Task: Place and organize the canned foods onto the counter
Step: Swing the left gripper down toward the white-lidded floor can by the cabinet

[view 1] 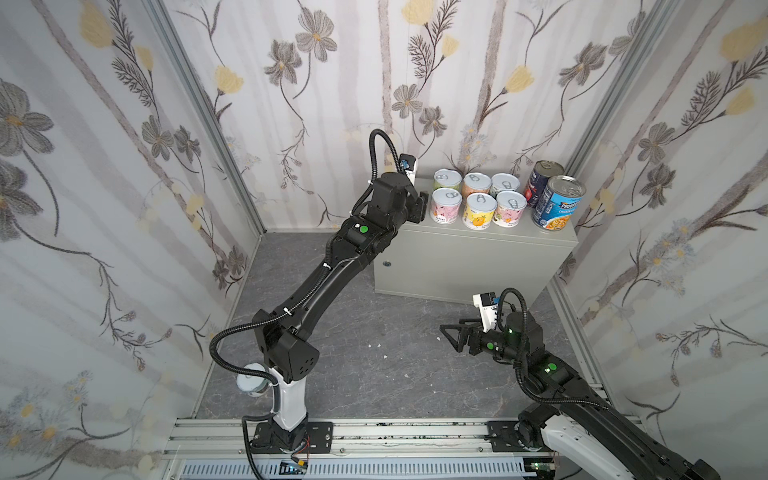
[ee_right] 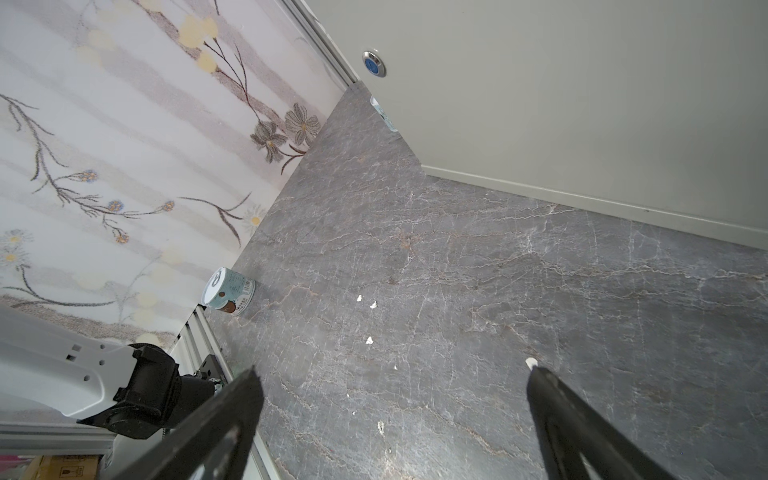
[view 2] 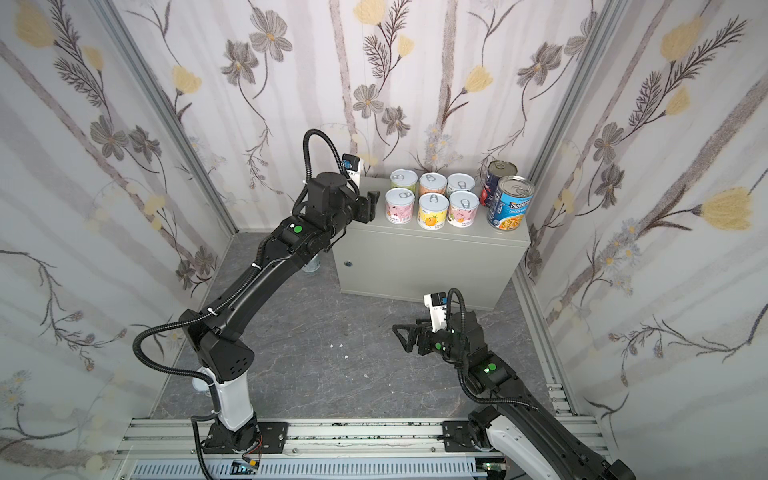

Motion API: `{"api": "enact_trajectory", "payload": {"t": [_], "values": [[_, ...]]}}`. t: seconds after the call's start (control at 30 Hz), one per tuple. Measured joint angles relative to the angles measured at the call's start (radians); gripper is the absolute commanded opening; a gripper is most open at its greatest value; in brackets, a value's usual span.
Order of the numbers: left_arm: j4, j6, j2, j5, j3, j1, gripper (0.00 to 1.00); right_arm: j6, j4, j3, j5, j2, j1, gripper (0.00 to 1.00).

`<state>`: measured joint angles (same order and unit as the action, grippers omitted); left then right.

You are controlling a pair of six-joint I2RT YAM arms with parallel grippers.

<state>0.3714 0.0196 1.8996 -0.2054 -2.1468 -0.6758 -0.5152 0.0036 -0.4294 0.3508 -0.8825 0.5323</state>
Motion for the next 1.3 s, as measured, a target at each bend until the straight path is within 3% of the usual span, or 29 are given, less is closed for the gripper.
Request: {"api": "enact_trajectory", "payload": {"t": [0.83, 1.3], "values": [[0.001, 0.032, 0.102, 0.042, -0.043, -0.015, 0.67, 0.004, 0.0, 0.011, -0.009, -0.003, 0.002, 1.0], [-0.006, 0.032, 0.005, 0.011, -0.01, 0.04, 0.73, 0.011, -0.003, 0.005, -0.009, -0.017, 0.003, 1.0]]}}
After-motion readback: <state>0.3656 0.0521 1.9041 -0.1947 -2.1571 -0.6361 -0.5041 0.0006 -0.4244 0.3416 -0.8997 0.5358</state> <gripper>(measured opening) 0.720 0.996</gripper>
